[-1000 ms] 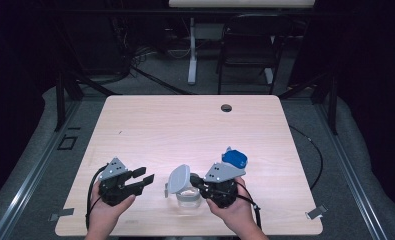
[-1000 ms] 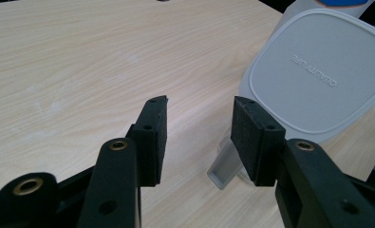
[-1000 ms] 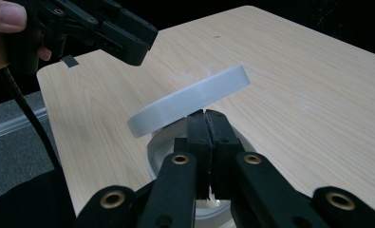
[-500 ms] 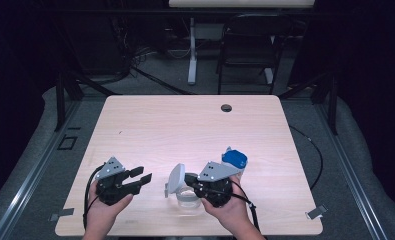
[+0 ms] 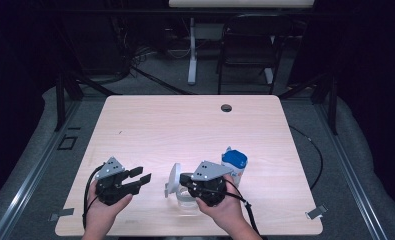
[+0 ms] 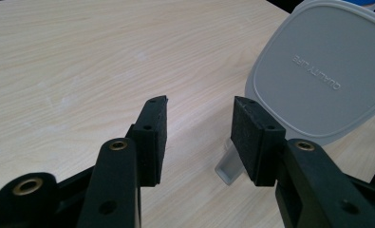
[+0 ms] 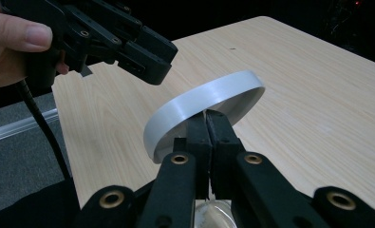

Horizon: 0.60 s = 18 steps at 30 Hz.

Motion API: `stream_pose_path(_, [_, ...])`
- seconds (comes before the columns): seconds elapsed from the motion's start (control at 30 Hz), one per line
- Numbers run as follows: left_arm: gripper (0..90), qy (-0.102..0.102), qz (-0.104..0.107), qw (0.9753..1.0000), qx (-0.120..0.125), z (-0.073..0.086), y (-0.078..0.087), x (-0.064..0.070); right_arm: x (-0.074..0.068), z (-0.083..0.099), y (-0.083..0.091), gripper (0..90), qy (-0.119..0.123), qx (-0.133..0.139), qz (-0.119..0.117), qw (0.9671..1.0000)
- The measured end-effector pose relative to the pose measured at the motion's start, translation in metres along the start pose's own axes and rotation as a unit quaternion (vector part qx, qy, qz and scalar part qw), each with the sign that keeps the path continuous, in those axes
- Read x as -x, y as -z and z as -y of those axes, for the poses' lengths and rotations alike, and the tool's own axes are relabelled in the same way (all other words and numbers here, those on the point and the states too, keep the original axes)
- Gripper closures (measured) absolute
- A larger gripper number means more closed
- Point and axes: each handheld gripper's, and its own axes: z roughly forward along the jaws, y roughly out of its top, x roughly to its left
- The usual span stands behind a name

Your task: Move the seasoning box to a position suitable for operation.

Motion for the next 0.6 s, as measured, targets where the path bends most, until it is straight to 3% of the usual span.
stream_pose_path(0.6, [56.9,0.005,-0.003,1.0000,0.001,0.002,0.002,-0.004,-0.005,-0.003,-0.019,88.3,-0.001,-0.006,-0.011,0.9999])
